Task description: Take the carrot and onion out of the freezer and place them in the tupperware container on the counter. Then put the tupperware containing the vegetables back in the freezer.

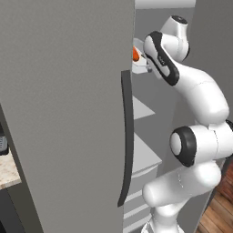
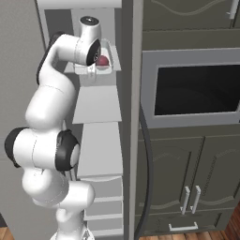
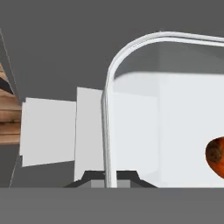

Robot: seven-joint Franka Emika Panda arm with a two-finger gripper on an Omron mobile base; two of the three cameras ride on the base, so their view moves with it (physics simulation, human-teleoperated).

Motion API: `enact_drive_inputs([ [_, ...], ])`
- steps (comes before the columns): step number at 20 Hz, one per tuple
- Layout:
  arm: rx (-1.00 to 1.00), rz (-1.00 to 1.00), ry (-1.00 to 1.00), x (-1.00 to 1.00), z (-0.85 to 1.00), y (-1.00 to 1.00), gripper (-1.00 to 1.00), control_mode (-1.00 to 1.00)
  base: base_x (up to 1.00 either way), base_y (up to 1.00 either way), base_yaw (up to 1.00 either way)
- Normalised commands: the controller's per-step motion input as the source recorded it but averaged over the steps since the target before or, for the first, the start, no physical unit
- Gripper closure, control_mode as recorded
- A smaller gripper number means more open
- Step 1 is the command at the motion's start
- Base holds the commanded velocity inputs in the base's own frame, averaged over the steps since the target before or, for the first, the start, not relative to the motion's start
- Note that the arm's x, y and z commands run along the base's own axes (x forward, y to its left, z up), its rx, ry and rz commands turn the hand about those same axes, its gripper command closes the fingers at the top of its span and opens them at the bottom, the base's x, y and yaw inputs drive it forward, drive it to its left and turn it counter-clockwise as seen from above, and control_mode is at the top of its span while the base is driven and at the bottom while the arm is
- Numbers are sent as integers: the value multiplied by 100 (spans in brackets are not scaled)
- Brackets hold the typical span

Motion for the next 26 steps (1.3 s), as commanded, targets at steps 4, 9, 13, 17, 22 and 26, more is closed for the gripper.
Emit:
enact_drive_inputs([
  [4,0,0,-2,64,0,3,100,-100,0,0,0],
  [9,0,0,-3,70,0,2,100,-100,0,0,0],
  [13,0,0,-2,74,-5,9,100,-100,0,0,0],
  [17,0,2,-2,70,-9,12,100,-100,0,0,0],
  [22,0,6,-4,46,-3,0,100,-100,0,0,0],
  [26,0,11,-8,8,-11,0,-100,-100,0,0,0],
])
